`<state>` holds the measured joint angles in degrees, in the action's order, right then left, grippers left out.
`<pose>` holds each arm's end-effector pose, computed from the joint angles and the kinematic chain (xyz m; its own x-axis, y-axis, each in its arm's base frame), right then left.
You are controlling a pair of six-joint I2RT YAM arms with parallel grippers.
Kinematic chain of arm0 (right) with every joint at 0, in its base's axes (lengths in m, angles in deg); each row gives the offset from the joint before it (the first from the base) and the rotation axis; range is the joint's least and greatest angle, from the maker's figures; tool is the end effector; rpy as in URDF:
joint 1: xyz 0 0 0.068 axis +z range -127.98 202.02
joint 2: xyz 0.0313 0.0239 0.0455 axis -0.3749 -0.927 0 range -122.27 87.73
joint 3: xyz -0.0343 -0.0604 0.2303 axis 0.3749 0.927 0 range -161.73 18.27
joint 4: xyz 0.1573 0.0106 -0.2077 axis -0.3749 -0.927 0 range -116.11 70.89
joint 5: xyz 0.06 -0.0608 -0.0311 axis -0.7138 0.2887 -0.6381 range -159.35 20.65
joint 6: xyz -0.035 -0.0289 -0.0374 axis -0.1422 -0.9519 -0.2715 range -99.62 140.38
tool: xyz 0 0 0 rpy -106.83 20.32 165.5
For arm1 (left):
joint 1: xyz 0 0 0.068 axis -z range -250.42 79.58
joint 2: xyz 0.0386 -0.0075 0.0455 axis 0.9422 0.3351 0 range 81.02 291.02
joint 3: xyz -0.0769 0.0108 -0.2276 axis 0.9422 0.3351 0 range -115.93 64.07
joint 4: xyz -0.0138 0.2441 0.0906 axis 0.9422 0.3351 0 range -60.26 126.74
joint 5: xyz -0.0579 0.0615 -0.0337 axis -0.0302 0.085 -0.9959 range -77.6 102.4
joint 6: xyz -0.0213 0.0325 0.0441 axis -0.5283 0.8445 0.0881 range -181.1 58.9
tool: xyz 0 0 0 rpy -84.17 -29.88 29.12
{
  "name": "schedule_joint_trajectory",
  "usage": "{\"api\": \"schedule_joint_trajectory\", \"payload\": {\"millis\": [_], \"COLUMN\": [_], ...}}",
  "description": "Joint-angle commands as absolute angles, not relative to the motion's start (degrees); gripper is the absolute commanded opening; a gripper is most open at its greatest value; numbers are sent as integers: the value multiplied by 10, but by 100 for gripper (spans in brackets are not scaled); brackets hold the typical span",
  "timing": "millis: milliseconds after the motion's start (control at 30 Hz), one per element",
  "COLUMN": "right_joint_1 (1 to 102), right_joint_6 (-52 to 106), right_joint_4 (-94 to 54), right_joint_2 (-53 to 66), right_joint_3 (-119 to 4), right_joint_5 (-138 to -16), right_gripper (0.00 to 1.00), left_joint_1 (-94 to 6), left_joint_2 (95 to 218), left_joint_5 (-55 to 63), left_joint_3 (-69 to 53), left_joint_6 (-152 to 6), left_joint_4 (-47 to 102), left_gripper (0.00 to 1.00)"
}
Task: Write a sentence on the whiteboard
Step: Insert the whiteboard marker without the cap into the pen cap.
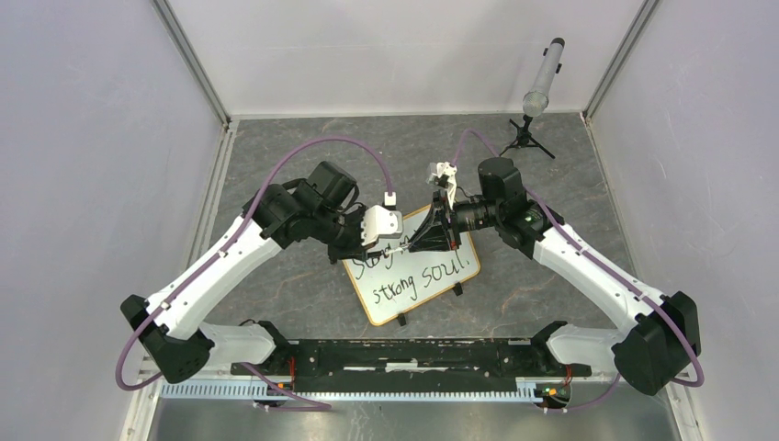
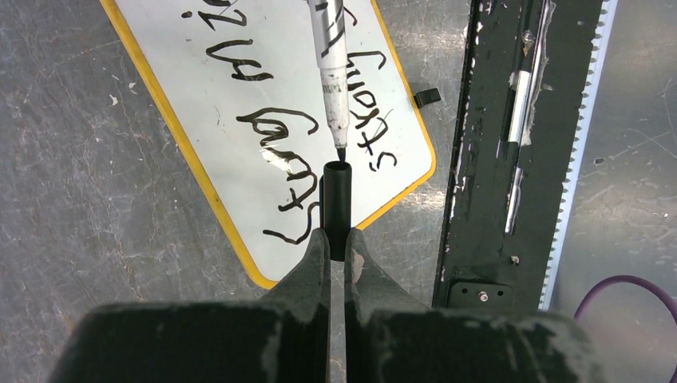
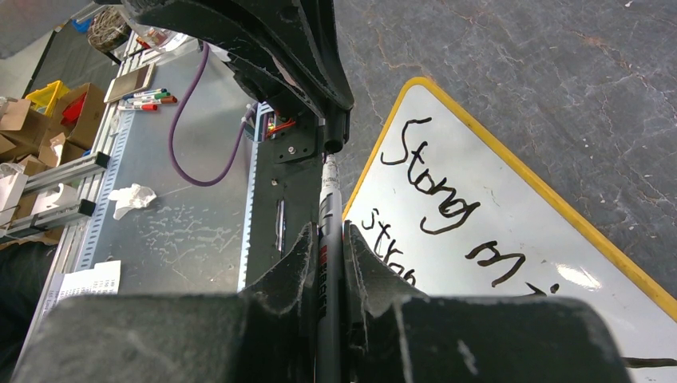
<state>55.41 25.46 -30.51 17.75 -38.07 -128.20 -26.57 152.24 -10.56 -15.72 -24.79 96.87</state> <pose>0.2135 0.1844 0.2901 -0.4346 -0.2316 -0.8703 -0.8971 0.0258 0.4411 0.1596 -0.1766 0.3308 -0.0311 0.7860 -0.6174 0.9966 0.0714 0.0407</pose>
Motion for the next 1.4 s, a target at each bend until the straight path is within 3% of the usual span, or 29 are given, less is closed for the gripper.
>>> {"api": "schedule_joint_trajectory", "payload": {"millis": [0,767,1367], "right_joint_1": [560,573,609], "right_joint_6": [252,251,286], "right_joint_4": [-292,-275,-212], "right_joint_2": [177,155,139], "right_joint_3": [-401,-422,-372], "right_joint_5": [-1282,-1254,-1284], "right_gripper": [0,0,0], "left_joint_1": [-262,-258,-258], "left_joint_2": [1526,1558,1596], "left_joint_5": [-124,-187,-267], "left_joint_3": [-184,-215,-272], "left_joint_6": [-259,-329,-421], "left_joint_4": [955,938,829], "left_gripper": [2,2,2]}}
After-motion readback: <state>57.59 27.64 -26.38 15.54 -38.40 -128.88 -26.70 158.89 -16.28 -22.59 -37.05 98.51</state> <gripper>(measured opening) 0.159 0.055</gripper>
